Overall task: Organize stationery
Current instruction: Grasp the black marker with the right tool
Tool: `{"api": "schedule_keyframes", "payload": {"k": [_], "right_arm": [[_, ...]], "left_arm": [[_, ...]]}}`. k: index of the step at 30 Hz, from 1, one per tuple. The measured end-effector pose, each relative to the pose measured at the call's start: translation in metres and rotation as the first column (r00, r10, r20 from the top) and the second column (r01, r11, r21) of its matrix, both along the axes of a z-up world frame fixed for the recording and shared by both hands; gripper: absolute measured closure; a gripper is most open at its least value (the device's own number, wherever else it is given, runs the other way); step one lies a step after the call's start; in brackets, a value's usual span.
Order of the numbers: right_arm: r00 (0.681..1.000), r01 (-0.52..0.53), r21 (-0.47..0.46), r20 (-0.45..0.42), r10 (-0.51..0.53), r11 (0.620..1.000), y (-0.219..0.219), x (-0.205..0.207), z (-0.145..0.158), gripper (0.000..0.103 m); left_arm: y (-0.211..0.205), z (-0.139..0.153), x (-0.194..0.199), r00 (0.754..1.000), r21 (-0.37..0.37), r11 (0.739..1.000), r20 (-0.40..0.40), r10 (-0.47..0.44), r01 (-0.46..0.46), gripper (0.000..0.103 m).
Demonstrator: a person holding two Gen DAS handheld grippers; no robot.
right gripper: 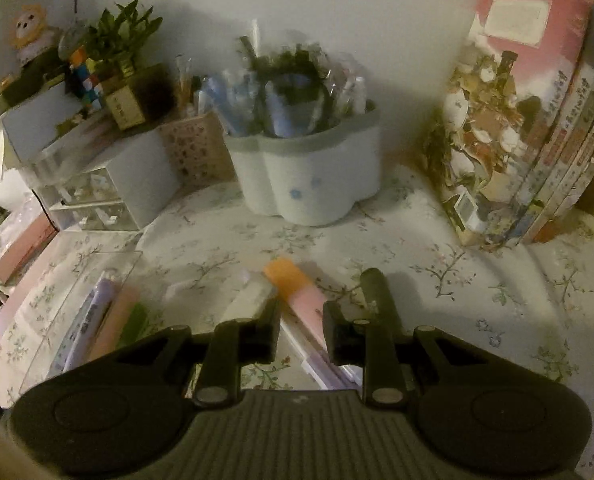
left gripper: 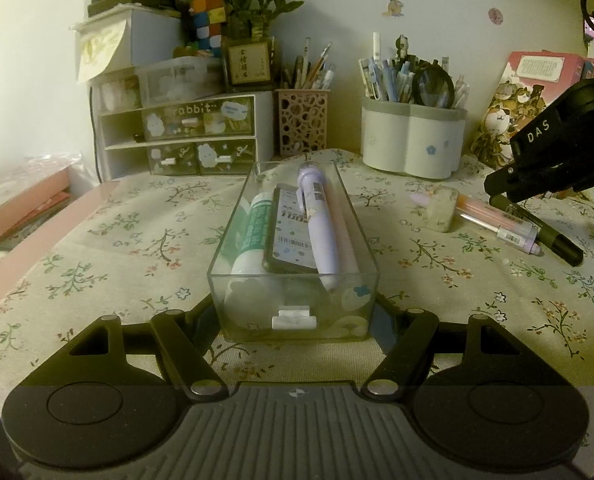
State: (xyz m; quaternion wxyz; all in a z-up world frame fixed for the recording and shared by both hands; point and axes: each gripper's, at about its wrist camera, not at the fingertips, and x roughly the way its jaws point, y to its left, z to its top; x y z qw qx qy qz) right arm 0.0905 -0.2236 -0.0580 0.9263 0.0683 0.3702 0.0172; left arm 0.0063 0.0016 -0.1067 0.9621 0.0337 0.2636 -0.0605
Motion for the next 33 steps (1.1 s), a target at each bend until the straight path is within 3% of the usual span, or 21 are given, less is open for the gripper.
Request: {"api": "schedule_keyframes", "payload": {"k": [3, 11, 24, 26, 28, 33], "right_arm": [[0.999, 0.035, 0.008, 0.002, -0.035, 0.999, -0.007, 0.0, -0.001, 0.071], [0.997, 0.07, -0.132, -0.035, -0.075, 0.989, -0.03, -0.002, -0.01, 0.065], [0.994, -0.019, -0.104, -0.105, 0.008, 0.994, -0.034, 0.017, -0.014, 0.066], [0.994, -0.018, -0.082, -0.109, 0.009, 0.996, -0.037, 0.019, -0.014, 0.067], [0.994, 0.001, -0.077, -0.111, -0.01, 0.997, -0.04, 0.019, -0.014, 0.076], [0.994, 0.041, -0.055, -0.101, -0.046, 0.998, -0.042, 0.009, -0.015, 0.077]], "left_arm": [[0.0, 0.0, 0.0, 1.0, 0.001, 1.0, 0.0, -0.001, 0.001, 0.03], [0.001, 0.0, 0.0, 1.0, -0.002, 1.0, 0.004, 0.001, -0.001, 0.03], [0.0, 0.001, 0.0, 1.0, -0.001, 1.0, 0.004, 0.0, 0.0, 0.03], [0.0, 0.0, 0.0, 1.0, -0.001, 1.0, 0.004, 0.0, 0.0, 0.03], [0.0, 0.001, 0.0, 1.0, -0.001, 1.0, 0.004, -0.001, 0.001, 0.03], [0.0, 0.0, 0.0, 1.0, -0.001, 1.0, 0.005, -0.001, 0.001, 0.03]]}}
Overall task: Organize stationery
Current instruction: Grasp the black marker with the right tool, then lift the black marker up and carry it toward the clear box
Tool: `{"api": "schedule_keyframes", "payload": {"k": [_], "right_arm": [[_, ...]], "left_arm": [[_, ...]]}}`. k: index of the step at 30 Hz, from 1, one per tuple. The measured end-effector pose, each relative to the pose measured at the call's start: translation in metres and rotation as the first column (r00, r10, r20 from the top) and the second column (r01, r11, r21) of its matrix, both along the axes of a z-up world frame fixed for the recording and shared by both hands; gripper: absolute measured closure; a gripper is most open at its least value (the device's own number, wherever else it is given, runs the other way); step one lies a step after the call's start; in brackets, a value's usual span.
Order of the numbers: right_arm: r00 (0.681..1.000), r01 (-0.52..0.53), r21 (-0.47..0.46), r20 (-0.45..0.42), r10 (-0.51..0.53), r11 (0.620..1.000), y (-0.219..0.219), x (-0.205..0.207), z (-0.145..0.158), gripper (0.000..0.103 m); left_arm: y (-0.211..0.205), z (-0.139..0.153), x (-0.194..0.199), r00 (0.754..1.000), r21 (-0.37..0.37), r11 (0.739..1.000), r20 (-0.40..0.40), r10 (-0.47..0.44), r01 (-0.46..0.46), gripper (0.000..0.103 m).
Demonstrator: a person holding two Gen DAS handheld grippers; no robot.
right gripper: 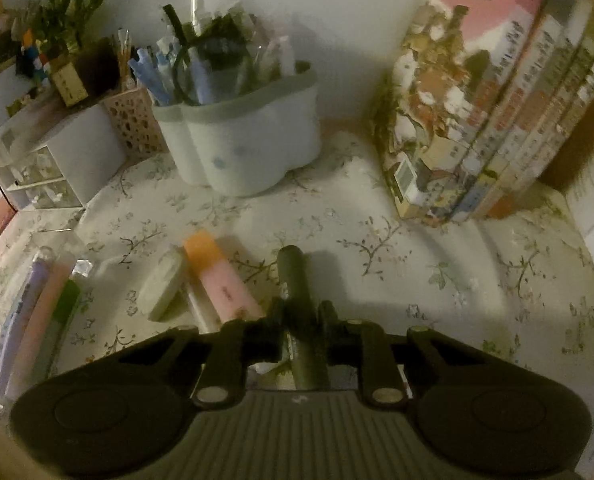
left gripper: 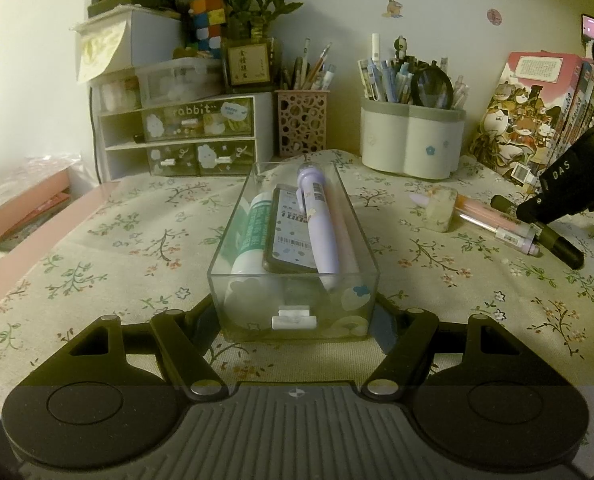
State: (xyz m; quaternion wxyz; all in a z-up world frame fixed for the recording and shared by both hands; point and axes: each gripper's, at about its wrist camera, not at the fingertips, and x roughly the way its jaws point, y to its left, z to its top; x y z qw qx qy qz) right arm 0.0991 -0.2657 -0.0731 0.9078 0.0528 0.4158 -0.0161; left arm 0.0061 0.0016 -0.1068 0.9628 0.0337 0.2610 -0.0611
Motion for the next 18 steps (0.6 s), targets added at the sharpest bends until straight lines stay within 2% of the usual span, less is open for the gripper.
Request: {"api": "schedule_keyframes", "payload": {"k": [5, 13, 18], "right_arm": [[0.998, 0.054, 0.051, 0.018, -0.055, 0.997, -0.008, -0.008, 0.001, 0.077], [0.992, 0.102, 0.22, 0.055, -0.117, 0.97, -0.027, -0.022, 0.01, 0.078], [0.99, 0.114, 0.23, 0.059, -0.131, 0.967, -0.025, -0.024, 0.01, 0.078]], "left_arm": [[0.0, 0.0, 0.0, 1.0, 0.0, 1.0, 0.001, 0.0, 0.0, 0.03], [-0.001, -0.001, -0.001, 1.0, 0.002, 1.0, 0.009, 0.0, 0.0, 0.03], [-0.001, -0.001, -0.001, 1.0, 0.002, 1.0, 0.01, 0.0, 0.0, 0.03]]}}
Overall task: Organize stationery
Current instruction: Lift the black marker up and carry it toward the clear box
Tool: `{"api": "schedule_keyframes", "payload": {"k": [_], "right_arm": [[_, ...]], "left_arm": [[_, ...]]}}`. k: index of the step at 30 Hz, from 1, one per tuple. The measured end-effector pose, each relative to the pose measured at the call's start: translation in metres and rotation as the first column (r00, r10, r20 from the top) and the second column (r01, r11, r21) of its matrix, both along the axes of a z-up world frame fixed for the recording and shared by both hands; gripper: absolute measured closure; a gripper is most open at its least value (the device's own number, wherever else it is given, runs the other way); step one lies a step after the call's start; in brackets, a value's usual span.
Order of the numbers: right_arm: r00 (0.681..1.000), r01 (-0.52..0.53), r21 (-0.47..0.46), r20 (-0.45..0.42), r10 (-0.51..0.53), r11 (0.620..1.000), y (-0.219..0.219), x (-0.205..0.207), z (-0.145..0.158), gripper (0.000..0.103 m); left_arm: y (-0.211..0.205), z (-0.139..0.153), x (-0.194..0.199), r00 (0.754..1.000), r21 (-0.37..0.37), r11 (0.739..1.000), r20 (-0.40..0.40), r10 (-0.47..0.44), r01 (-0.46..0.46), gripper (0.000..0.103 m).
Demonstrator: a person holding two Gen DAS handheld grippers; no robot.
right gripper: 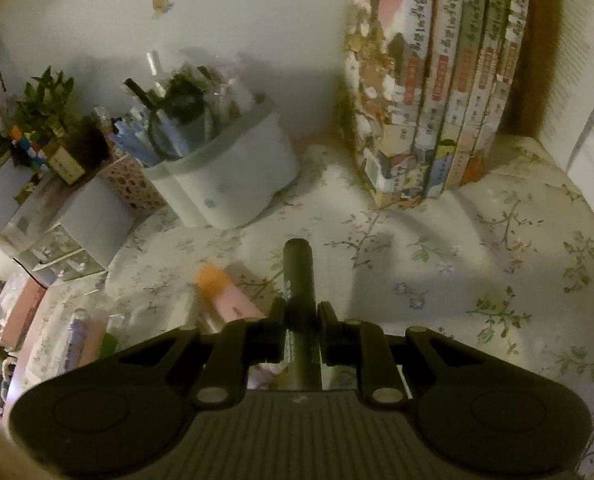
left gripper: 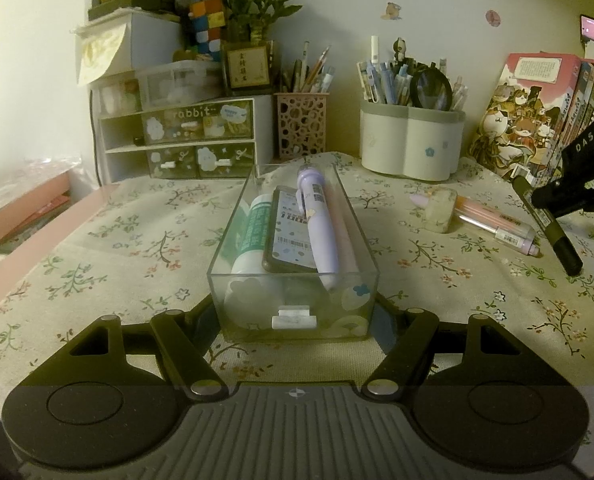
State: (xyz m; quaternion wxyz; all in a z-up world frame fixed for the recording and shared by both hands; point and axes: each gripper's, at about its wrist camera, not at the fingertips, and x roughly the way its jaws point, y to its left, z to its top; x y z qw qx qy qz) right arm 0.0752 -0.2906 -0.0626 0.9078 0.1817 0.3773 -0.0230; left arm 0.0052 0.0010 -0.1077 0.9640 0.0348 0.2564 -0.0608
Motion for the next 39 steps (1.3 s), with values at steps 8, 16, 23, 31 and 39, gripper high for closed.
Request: {"api": "schedule_keyframes", "payload": {"k": [8, 16, 23, 31, 39], "right_arm": [[0.992, -0.08, -0.013, 0.097, 0.081, 0.997, 0.025, -0.002, 0.016, 0.078], [0.968, -0.177, -0.028, 0.175, 0.179, 0.984, 0.058, -0.006, 0.025, 0.078], [0.946, -0.229, -0.052, 0.223, 0.234, 0.972, 0.075, -0.004, 0.034, 0.078], [0.938, -0.255, -0.099, 0.216, 0.271, 0.962, 0.086, 0.002, 0.041, 0.078], [0.918, -0.289, -0.114, 0.248, 0.309, 0.951, 0.094, -0.005, 0.059, 0.078]], "left_arm": [[0.001, 0.0, 0.0, 1.0, 0.001, 1.0, 0.0, -0.001, 0.001, 0.03], [0.0, 0.0, 0.0, 1.0, 0.004, 1.0, 0.003, -0.003, 0.003, 0.03], [-0.002, -0.002, -0.001, 1.0, 0.006, 1.0, 0.019, 0.009, -0.009, 0.03], [-0.002, -0.002, -0.002, 1.0, 0.002, 1.0, 0.023, 0.011, -0.011, 0.03], [-0.002, -0.002, -0.003, 1.0, 0.004, 1.0, 0.022, 0.01, -0.01, 0.03]]}}
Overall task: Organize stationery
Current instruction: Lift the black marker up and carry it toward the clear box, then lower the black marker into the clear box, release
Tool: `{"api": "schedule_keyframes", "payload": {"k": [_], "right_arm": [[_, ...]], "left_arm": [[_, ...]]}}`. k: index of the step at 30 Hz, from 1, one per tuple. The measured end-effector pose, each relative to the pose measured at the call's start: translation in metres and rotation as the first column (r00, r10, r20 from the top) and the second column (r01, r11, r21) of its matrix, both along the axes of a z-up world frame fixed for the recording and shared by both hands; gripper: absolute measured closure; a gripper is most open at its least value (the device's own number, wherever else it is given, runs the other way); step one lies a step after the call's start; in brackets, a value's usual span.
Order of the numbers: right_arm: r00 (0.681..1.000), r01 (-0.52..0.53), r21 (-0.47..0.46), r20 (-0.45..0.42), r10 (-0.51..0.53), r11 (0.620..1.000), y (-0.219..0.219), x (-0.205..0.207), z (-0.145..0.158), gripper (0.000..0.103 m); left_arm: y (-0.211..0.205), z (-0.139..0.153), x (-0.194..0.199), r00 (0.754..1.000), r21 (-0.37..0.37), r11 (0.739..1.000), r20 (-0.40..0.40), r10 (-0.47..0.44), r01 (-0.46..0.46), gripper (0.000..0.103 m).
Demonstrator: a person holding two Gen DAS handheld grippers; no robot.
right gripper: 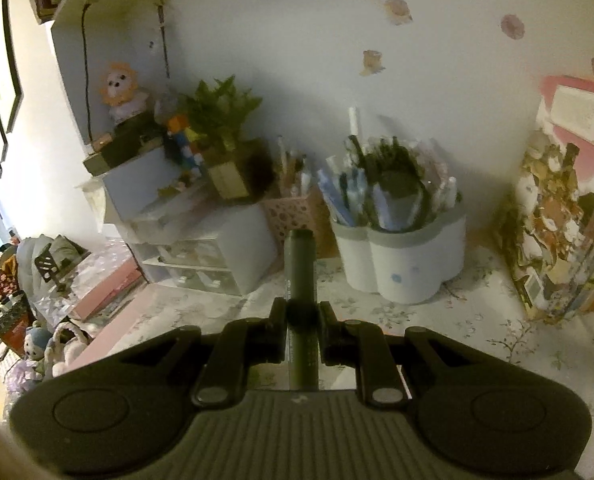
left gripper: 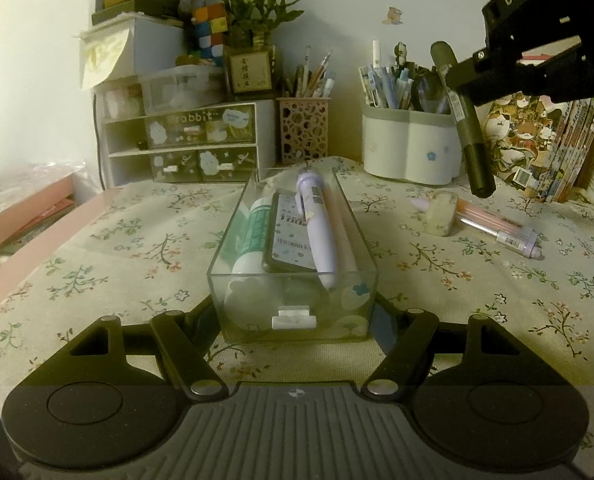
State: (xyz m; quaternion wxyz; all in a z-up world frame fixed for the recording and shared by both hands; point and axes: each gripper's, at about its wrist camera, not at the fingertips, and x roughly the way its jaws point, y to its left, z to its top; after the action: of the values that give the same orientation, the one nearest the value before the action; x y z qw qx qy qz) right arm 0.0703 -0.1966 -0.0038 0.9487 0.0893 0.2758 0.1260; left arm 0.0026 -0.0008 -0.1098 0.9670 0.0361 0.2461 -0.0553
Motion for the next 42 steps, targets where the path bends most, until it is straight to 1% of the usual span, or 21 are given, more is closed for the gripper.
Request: {"api": "schedule_keyframes", "payload": {"k": [5, 14, 19, 35, 42], "right_arm": [[1.0, -0.018, -0.018, 0.003, 0.018, 1.0, 0.007, -0.001, 0.005, 0.078], [0.997, -0.065, -0.011, 0.035, 0.065, 0.998, 0.016, -0.007, 0.018, 0.078], [0.992, -0.113, -0.024, 0.046, 0.114, 0.993, 0.024, -0.008, 0.024, 0.078], [0.968, -0.242, -0.045, 0.056, 0.244, 0.969, 0.054, -0.014, 0.025, 0.078], [0.957, -0.286, -0.024, 0.049, 0.287, 0.958, 0.062, -0.018, 0.025, 0.078]], "left_arm": [[0.0, 0.0, 0.0, 1.0, 0.0, 1.0, 0.0, 0.0, 0.0, 0.03], [0.0, 0.001, 0.001, 1.0, 0.0, 1.0, -0.002, 0.001, -0.001, 0.03], [0.0, 0.001, 0.001, 1.0, 0.001, 1.0, -0.001, 0.0, 0.0, 0.03], [0.0, 0.001, 0.0, 1.0, 0.0, 1.0, -0.001, 0.001, -0.001, 0.03], [0.0, 0.001, 0.001, 1.0, 0.001, 1.0, 0.0, -0.001, 0.001, 0.03]]}}
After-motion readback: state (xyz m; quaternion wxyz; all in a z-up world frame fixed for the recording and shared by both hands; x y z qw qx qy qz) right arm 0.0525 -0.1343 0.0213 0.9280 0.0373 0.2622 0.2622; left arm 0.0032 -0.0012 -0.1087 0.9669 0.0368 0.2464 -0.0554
